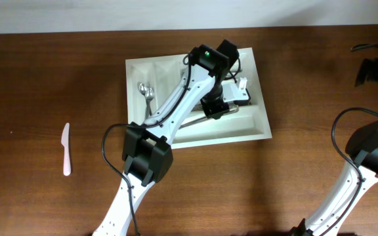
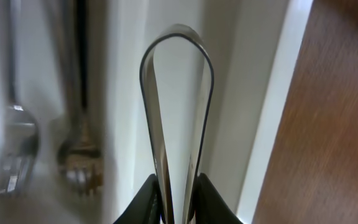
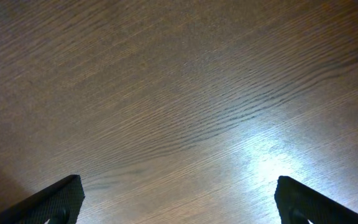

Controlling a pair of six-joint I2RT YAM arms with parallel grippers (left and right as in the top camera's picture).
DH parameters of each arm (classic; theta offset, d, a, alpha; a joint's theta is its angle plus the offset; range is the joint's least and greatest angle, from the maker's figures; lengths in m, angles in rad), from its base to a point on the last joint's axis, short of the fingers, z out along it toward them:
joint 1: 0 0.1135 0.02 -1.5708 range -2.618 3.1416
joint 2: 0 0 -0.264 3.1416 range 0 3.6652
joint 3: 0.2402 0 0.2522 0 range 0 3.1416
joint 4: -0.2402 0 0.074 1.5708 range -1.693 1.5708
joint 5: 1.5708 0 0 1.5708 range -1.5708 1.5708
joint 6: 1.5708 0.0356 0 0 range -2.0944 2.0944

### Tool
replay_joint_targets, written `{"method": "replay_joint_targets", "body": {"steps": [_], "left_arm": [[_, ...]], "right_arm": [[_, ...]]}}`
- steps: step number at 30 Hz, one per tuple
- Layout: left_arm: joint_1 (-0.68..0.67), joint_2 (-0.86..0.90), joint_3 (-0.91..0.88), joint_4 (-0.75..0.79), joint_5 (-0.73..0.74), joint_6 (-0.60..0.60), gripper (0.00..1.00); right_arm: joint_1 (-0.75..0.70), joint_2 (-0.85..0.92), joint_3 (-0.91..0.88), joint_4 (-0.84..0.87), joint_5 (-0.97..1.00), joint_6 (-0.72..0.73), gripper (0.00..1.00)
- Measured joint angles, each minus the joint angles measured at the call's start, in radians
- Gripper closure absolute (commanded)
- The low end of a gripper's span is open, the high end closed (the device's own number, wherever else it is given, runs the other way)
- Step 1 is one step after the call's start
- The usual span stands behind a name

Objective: Pack container
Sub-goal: 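Lower the chopsticks into the bottom compartment and open the left gripper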

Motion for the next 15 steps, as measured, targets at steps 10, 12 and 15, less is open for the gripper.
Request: {"method": "replay_joint_targets", "body": {"steps": [10,12,15], "left_arm": [[0.000,0.000,-0.101,0.039,0.003,0.053,0.98],[0.000,0.000,-0.101,0.045,0.003,0.073,0.98],[0.000,0.000,-0.101,0.049,0.003,0.100,0.98]], "right_arm": [[0.000,0.000,0.000,0.000,0.000,0.000,0.01],[0.000,0.000,0.000,0.000,0.000,0.000,0.01],[0.000,0.000,0.000,0.000,0.000,0.000,0.01]]}}
